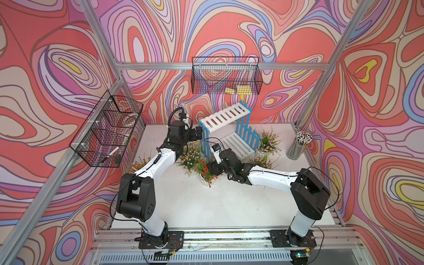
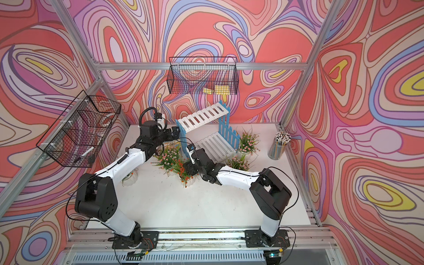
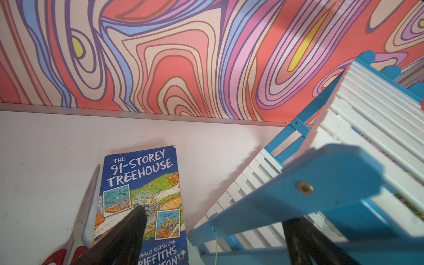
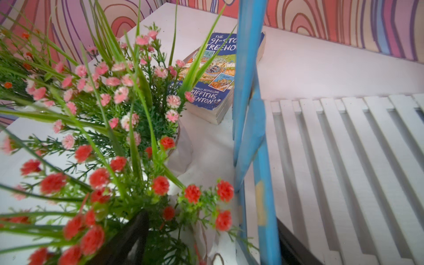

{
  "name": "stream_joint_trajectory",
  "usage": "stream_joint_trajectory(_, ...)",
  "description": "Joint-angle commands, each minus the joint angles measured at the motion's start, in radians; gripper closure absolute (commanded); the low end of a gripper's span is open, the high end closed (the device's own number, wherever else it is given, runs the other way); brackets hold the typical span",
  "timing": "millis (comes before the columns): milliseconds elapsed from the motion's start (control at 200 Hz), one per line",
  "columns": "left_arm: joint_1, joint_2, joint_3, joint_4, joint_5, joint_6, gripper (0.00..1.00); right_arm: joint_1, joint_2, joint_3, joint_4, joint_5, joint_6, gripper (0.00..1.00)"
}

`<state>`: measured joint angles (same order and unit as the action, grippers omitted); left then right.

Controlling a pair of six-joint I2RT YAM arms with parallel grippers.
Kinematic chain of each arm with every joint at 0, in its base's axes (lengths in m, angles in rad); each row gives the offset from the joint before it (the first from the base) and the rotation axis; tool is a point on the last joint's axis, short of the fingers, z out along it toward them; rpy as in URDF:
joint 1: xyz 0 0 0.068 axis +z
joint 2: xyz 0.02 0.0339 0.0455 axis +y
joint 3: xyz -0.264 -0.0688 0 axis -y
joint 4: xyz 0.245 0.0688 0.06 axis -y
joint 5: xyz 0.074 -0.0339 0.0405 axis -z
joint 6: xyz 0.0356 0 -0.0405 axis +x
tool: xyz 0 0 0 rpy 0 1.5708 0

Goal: Place the baby's breath potted plants on the rack by color
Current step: Adjust the rack at the center of the board.

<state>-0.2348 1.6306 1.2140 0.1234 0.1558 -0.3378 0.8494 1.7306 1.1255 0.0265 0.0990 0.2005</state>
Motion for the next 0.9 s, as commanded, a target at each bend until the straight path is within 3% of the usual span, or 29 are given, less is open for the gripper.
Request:
stream_joint_trajectory(0, -0.017, 0.018, 0.021, -0.004, 0.024, -0.049, 0.06, 0.050, -0.150, 0.002, -0.034, 0.038, -0.046, 0.17)
stream_joint_trajectory(125, -0.015, 0.013, 0.017, -0.005, 0.025, -0.048, 0.06, 0.020, -0.255, 0.004, -0.111, 0.153, -0.043, 0.15)
stream_joint_trajectory(406, -0.015, 0.009, 0.003, -0.002, 0.025, -0.054, 0.06, -0.238, -0.353, -0.002, -0.180, 0.156, 0.036, 0.14)
stream_joint_trajectory(631, -0.015, -0.005, -0.013, 0.005, 0.024, -0.059, 0.06, -0.485, -0.272, 0.043, -0.205, 0.174, 0.082, 0.14)
stream_joint_trajectory(896, -0.015, -0.039, -0.046, 0.011, 0.022, -0.065, 0.06, -0.705, -0.103, 0.152, -0.146, 0.024, 0.160, 0.15)
